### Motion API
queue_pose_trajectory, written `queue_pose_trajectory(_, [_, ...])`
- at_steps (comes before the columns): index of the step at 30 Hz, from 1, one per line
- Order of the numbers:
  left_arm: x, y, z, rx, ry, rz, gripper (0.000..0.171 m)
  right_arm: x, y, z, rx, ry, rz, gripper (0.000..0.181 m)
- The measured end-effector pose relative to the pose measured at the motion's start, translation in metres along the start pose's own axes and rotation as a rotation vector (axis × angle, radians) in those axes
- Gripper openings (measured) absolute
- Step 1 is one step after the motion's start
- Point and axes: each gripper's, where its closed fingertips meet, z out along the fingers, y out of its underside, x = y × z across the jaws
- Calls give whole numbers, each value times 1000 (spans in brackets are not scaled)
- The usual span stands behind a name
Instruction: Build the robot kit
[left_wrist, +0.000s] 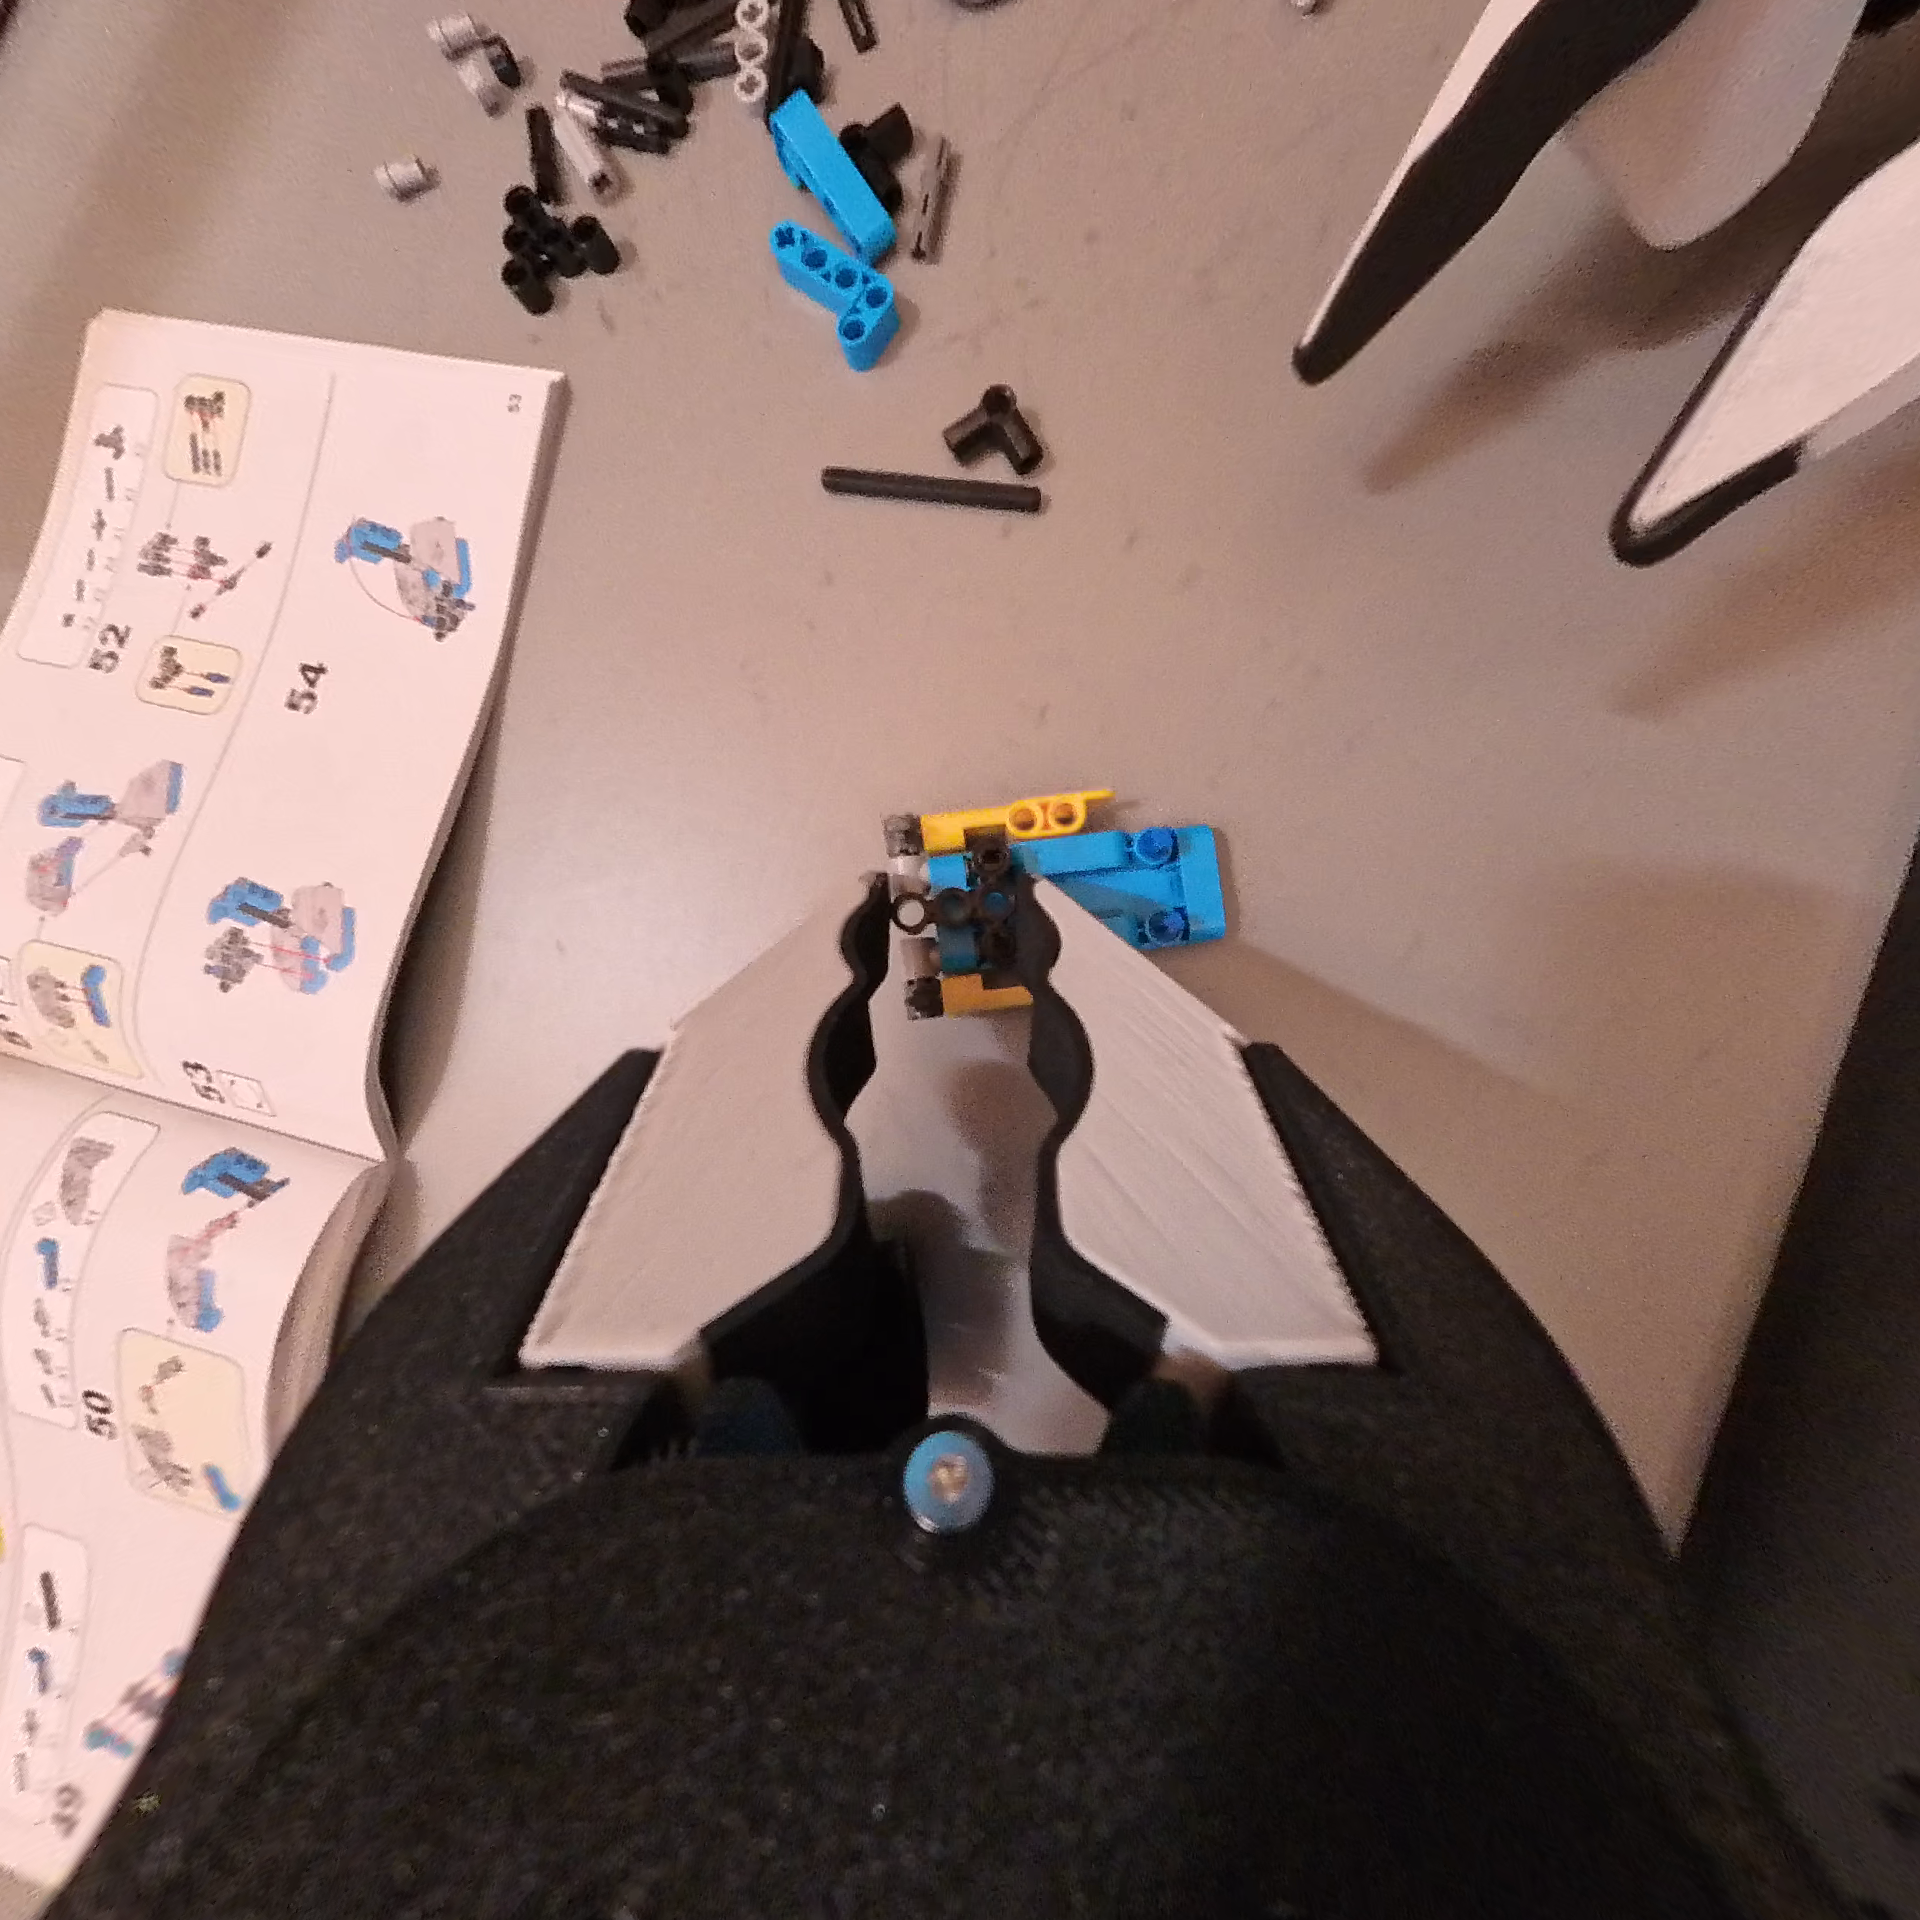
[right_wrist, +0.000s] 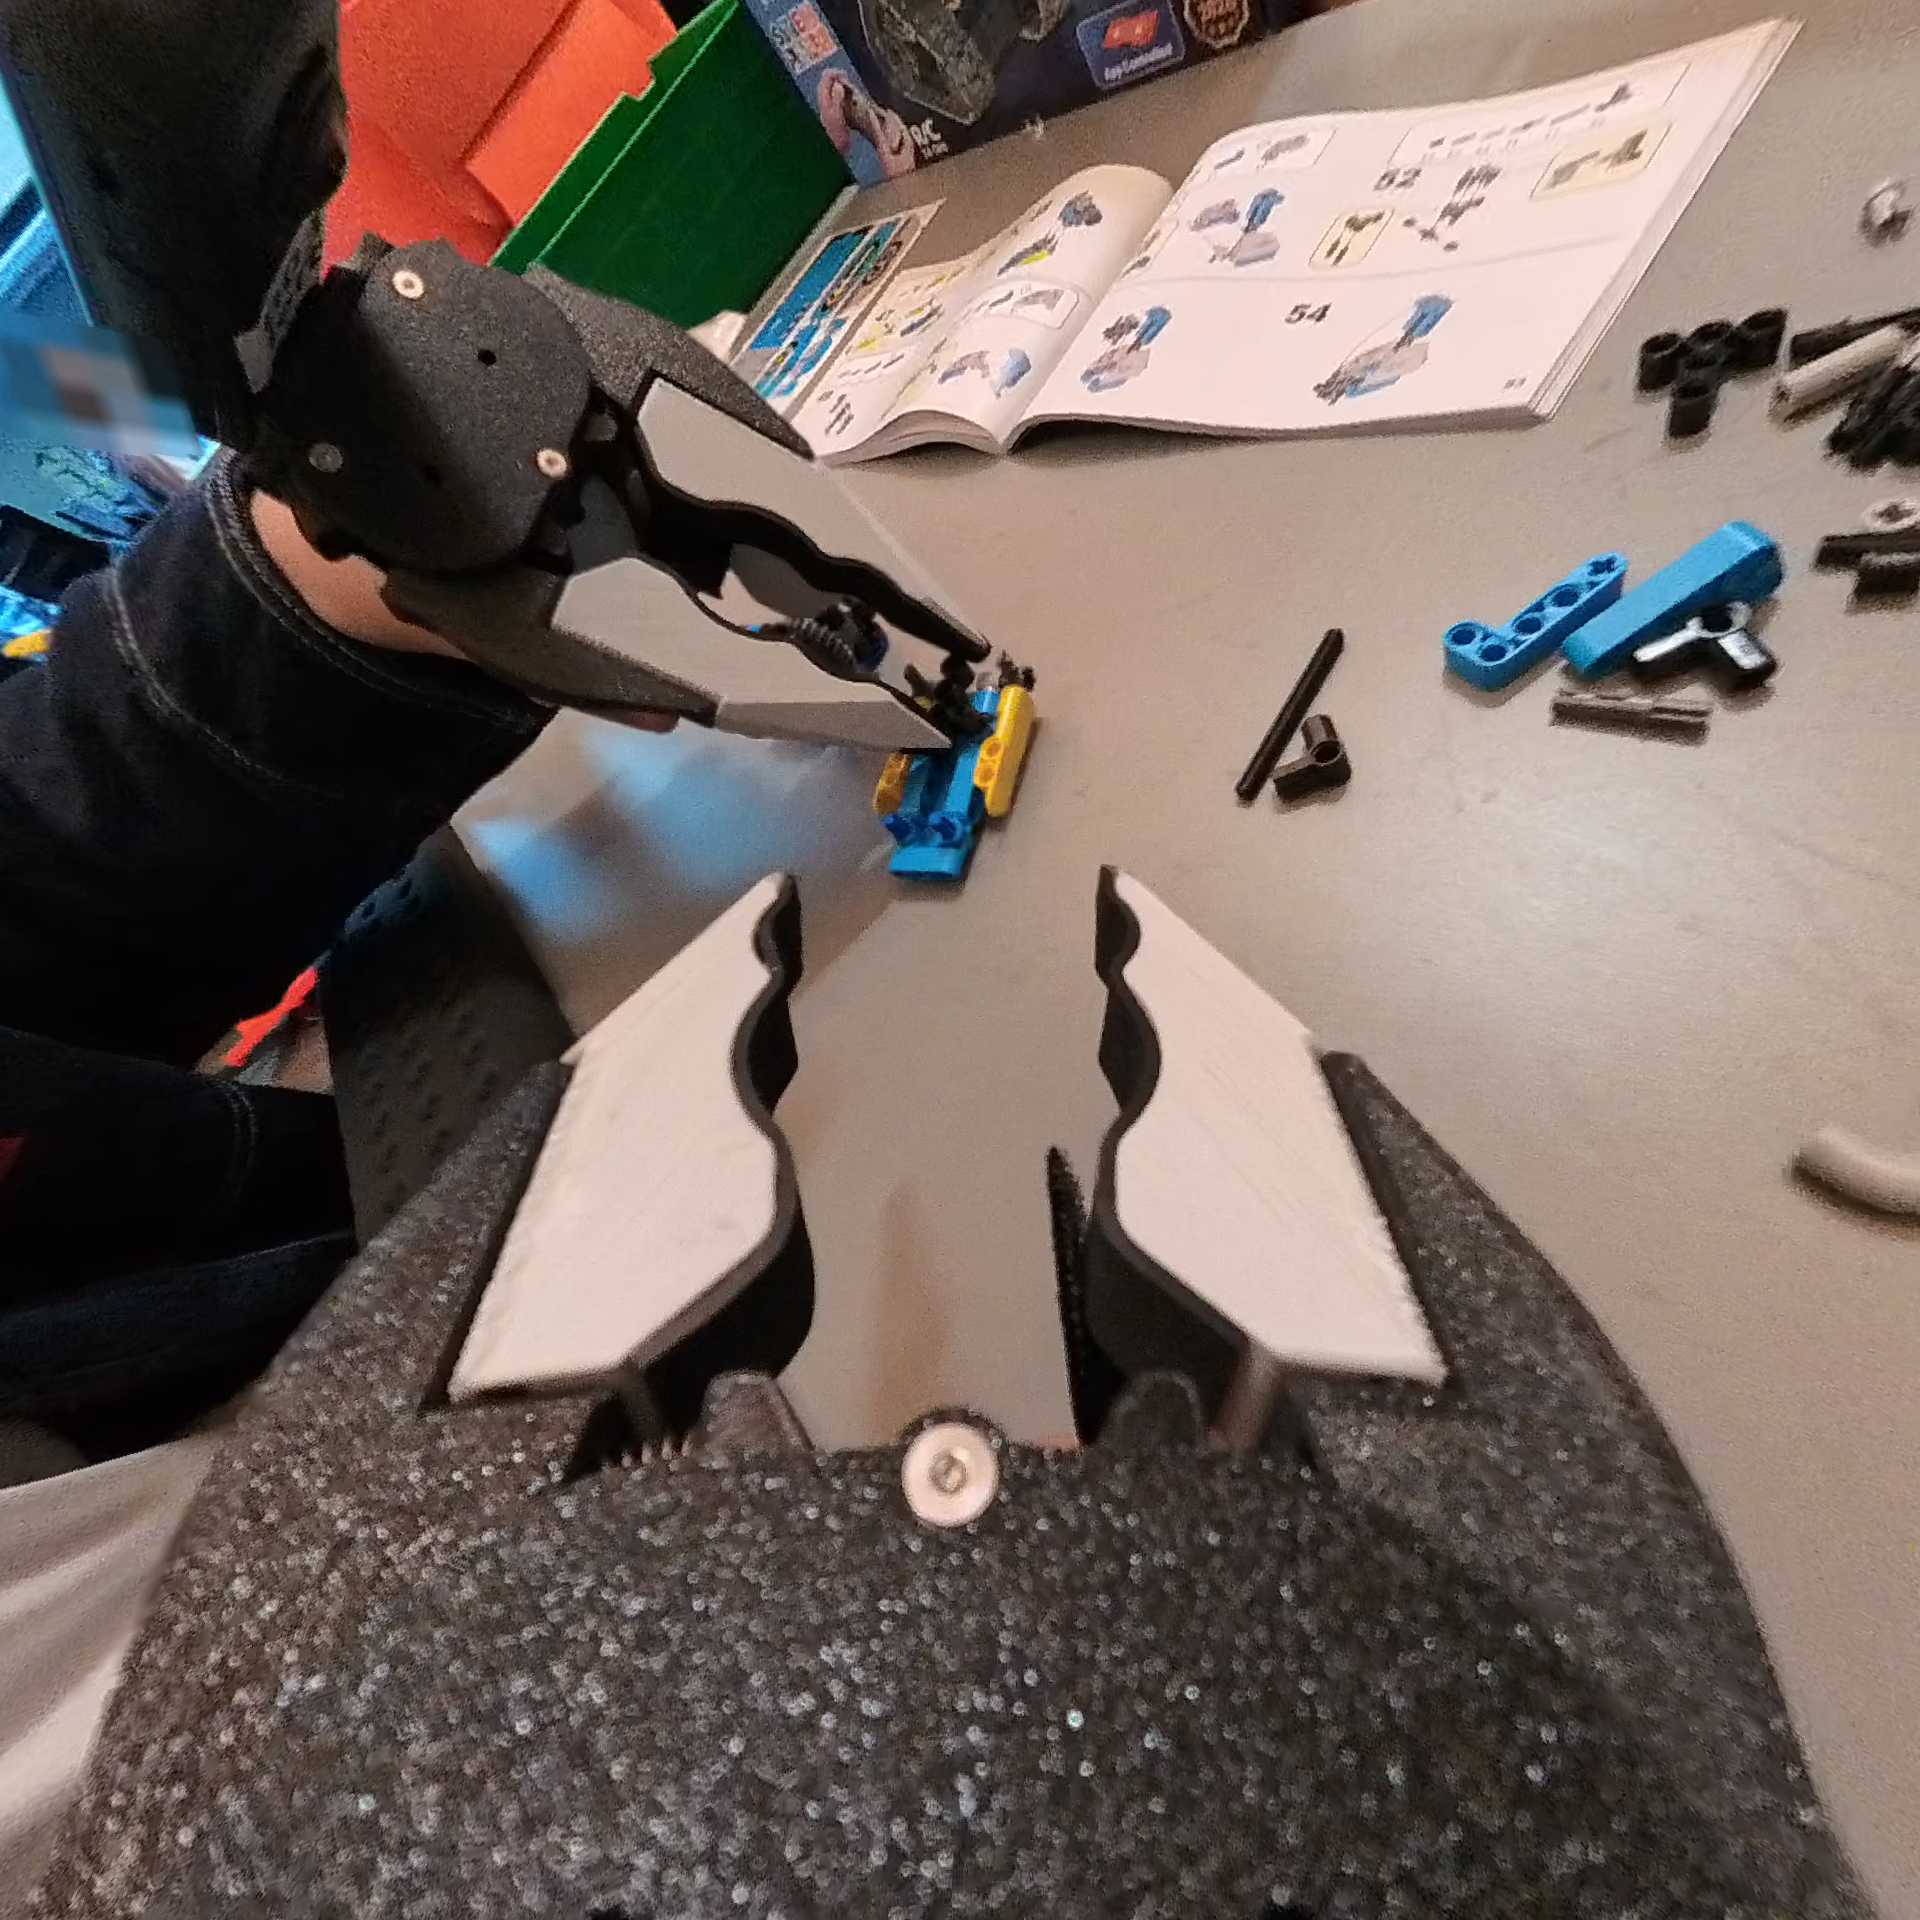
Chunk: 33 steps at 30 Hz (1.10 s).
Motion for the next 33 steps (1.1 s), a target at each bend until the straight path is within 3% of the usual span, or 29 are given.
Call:
queue_pose_trajectory(5, [-2,0,-2,19,-14,-22,24,-5,9,14,-74,-11,5,56])
queue_pose_trajectory(8, [-4,-13,-12,102,-53,-31,24,-9,9,25,-87,-22,19,55])
queue_pose_trajectory(14, [-5,-44,-41,337,-168,-55,24,-20,-16,34,65,-129,183,47])
queue_pose_trajectory(18, [-9,-48,-49,411,-234,-73,24,-22,-25,34,120,-134,195,38])
queue_pose_trajectory(28, [-6,-51,-48,476,-268,-113,24,-23,-34,37,187,-180,279,15])
queue_pose_trajectory(33, [-7,-45,-43,451,-266,-152,24,-18,-33,40,174,-80,159,15])
